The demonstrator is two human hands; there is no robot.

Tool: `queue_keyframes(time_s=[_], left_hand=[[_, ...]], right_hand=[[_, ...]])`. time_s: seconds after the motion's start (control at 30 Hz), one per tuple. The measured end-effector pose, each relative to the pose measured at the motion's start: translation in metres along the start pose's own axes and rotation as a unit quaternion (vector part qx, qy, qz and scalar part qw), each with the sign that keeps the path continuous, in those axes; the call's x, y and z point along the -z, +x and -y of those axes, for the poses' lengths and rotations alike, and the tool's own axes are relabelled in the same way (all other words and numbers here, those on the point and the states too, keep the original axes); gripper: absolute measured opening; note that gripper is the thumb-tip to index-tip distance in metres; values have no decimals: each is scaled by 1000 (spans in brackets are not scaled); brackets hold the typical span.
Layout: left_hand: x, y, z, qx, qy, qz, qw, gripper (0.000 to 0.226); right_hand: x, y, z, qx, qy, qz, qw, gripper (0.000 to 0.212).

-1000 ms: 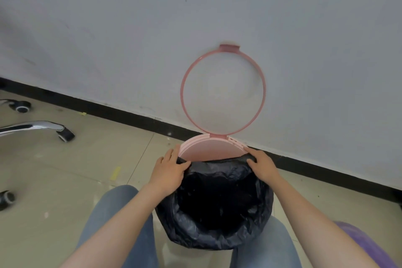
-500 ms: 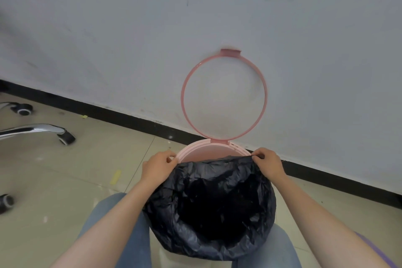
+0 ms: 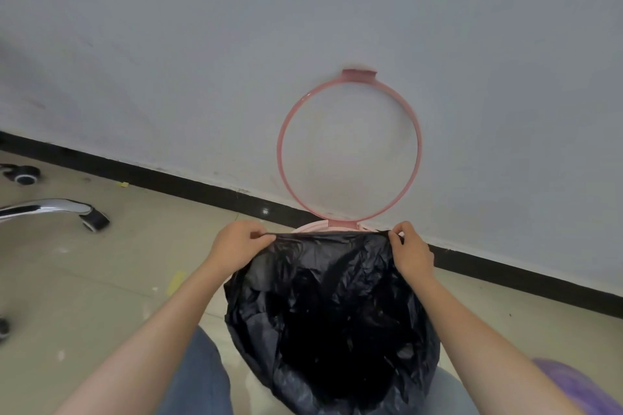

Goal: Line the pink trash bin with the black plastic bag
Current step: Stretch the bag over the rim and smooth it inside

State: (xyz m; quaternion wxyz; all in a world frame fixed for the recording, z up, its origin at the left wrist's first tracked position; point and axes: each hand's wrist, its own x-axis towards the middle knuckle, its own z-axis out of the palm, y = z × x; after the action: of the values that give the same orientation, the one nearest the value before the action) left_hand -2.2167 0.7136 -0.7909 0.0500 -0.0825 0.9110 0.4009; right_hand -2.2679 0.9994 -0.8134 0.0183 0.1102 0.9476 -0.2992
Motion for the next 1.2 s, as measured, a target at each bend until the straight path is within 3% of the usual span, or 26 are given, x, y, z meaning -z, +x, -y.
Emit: queue_keyframes(time_s=[0.1,0.17,0.27,0.4,0.5,0.6,0.73,0.87,1.0,1.1,1.13,1.2], left_hand=[[-10,8,-3,71,-199,-29,977,24],[-15,13,-2,90,-252,-7,963,19],[-20,18,1,101,-279,-13,955,25],[-26,27,3,146,-299,-16,943,27],[-35,35,0,162,-266,-3,950,29],[-43,42,-1,151,-254,-11,955,28],[-49,44,7,156,-233,1,960,26],[-48,47,6,132,-146,-57,979,11],[-39,36,-12,86,-33,-119,989,21],[-44,11,-32,-71,144,-192,968,27],[-49,1,-39,-108,200,-161,960,32],[-64,-12,-44,-99,280,-39,954,51]], right_hand=[[1,0,-1,0,35,2,999,12],[5,-1,-2,10,62,12,998,16],[11,-7,-2,49,75,-5,996,27],[13,-24,-14,119,-37,-57,991,28],[9,-29,-19,161,-137,2,977,35],[3,-25,-18,139,-185,87,969,47],[1,-17,-16,87,-188,99,973,48],[0,-9,-12,48,-163,113,979,42],[2,-6,-11,28,-158,135,978,44],[5,-7,-11,29,-138,164,976,54],[8,-9,-11,37,-125,165,978,57],[14,-16,-11,82,-121,125,981,58]])
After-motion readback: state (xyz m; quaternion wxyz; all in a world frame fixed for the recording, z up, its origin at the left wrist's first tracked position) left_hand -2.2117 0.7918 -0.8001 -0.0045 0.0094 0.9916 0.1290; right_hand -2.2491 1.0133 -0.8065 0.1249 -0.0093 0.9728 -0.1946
